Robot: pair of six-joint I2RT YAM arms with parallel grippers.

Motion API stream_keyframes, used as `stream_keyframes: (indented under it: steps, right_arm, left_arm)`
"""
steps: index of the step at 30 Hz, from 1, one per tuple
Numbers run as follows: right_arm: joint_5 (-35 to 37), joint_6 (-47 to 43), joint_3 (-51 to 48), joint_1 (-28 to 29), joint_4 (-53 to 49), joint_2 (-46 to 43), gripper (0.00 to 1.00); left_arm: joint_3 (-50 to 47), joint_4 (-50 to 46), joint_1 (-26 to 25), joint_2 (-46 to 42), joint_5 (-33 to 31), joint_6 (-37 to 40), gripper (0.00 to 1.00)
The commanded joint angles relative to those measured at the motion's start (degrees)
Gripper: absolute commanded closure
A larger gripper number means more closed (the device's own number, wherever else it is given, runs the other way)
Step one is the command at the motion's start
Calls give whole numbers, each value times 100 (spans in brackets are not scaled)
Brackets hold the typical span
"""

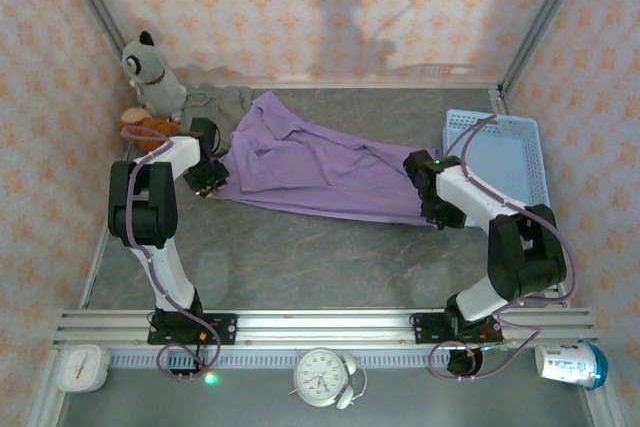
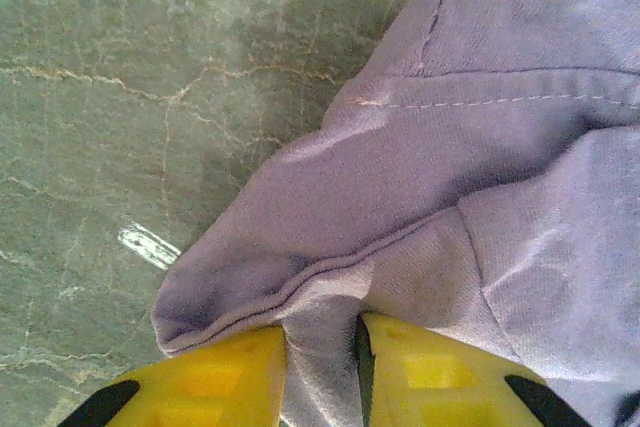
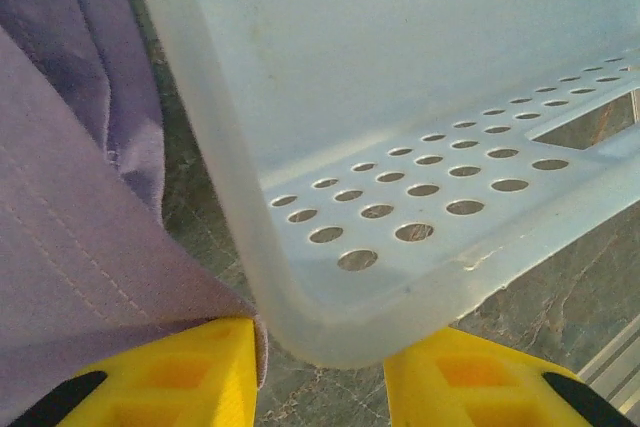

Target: Fold and stack the mixed laundry pile

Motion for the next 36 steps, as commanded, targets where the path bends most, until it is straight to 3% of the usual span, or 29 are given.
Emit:
stream_keyframes:
  steps: [1,9,14,18,21,29,31,33,36]
  right_arm:
    - [286,-89,-31,-33,-378,-52,64]
    - [627,-106,364,-25,-726,-128,66]
    - [1294,-256,919,353,-1181,114,67]
    - [797,-436,825,454,-938,93,67]
    - [-170,-567,566,658,-446,-147,66]
    - [-2037,178,-243,915,681,-504,66]
    - [-2183,363,-373,924,965,-496,63]
    - [-1867,730,-402,915,1018,-371,54]
    - [-1329,1157,-265,911,763,14,50]
  left_arm:
    - [-44,-227,41,-7,-18,109,74]
    - [91,-323,49,187,-46,192,74]
    - [168,-376,58,196,-72,192,74]
    - [156,-354,62,205,-59,192,74]
    - [108,-323,60,197,-28,194,74]
    - [59,-312,60,132,-20,161,74]
    - [46,-310,58,115,-30,142,74]
    - [54,-327,58,122,-37,132,74]
    - [66,-341,58,128,-28,133,74]
